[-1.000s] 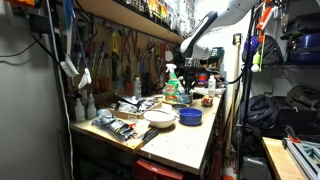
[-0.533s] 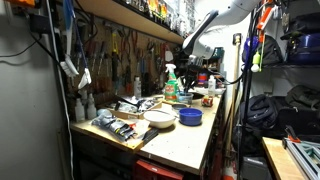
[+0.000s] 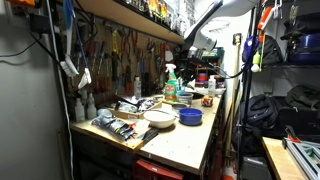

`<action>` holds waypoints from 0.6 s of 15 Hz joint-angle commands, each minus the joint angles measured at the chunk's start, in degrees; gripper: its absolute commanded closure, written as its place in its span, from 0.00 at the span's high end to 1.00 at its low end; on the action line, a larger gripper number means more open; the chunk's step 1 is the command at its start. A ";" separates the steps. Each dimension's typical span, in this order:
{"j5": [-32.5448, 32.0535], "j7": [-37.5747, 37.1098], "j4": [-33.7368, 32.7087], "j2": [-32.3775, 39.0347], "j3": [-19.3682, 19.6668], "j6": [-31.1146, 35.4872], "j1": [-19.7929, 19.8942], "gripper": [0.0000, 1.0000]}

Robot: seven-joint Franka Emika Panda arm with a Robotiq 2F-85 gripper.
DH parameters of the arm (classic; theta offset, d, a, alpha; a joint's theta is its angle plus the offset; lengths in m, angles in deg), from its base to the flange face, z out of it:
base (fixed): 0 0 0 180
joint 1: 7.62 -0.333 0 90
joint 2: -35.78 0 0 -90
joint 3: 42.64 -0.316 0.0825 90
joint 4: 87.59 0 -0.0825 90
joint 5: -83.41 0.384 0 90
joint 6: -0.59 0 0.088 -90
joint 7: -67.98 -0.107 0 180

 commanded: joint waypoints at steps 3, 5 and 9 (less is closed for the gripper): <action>5.36 9.61 1.02 -2.95 -2.36 -5.21 -0.38 0.03; 6.60 11.95 0.83 -2.29 -3.23 -6.28 -1.13 0.03; 6.35 13.84 0.62 -1.04 -4.33 -6.77 -2.53 0.03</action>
